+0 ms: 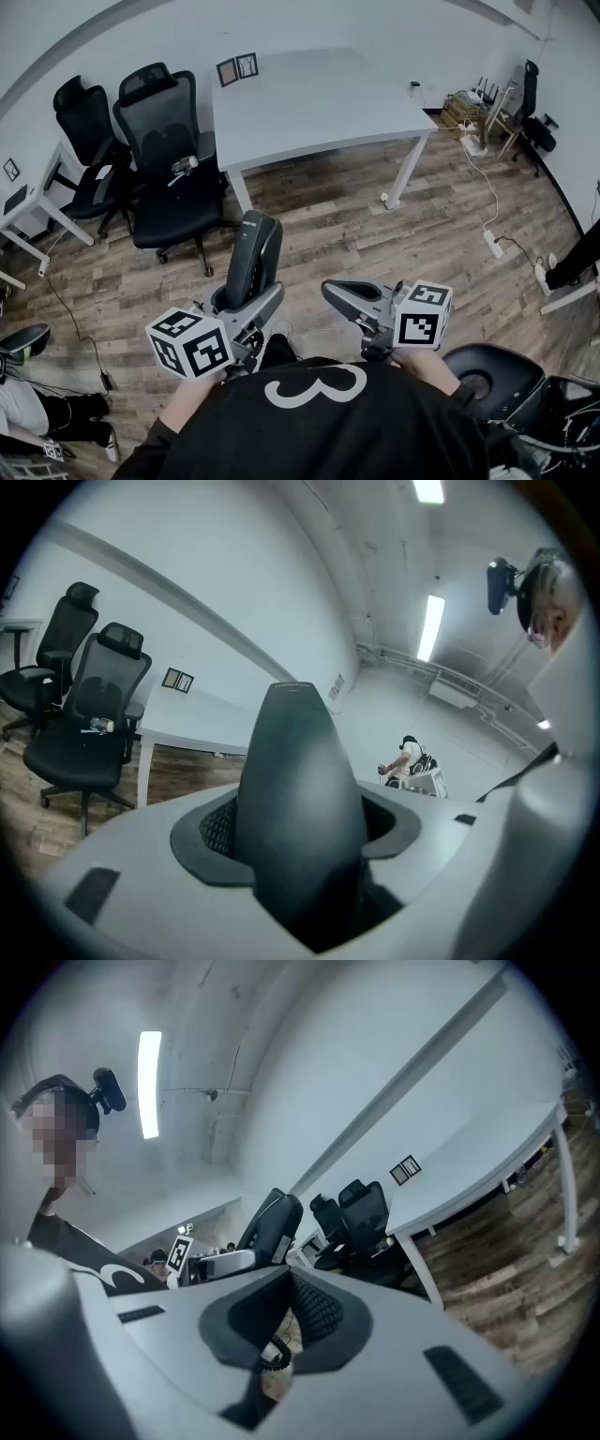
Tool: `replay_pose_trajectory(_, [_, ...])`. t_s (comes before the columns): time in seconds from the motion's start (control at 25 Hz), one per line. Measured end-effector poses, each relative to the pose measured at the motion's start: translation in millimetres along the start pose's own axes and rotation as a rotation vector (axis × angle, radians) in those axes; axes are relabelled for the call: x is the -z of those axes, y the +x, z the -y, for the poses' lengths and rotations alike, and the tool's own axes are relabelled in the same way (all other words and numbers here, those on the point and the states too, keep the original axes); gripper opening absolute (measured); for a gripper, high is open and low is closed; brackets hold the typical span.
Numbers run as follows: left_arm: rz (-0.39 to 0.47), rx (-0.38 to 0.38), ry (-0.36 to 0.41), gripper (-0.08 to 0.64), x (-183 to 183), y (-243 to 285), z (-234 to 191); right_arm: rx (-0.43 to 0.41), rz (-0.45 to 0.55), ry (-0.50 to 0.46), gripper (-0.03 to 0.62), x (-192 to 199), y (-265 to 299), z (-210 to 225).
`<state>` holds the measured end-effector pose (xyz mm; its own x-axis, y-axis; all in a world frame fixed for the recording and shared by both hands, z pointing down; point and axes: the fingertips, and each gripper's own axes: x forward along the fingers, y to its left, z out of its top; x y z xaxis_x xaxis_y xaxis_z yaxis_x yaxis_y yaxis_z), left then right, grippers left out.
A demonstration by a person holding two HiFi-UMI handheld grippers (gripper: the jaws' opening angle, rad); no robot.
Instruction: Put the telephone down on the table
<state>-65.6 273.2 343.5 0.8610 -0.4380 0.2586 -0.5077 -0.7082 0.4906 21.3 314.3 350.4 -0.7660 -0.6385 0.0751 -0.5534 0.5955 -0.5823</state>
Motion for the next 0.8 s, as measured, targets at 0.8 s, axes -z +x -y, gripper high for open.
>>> replay_pose_trajectory(0.8, [-0.059,0.003,-0.056,0.293,-16,36,-51,0.001,0.05,0.11,0.009,-24,37,47])
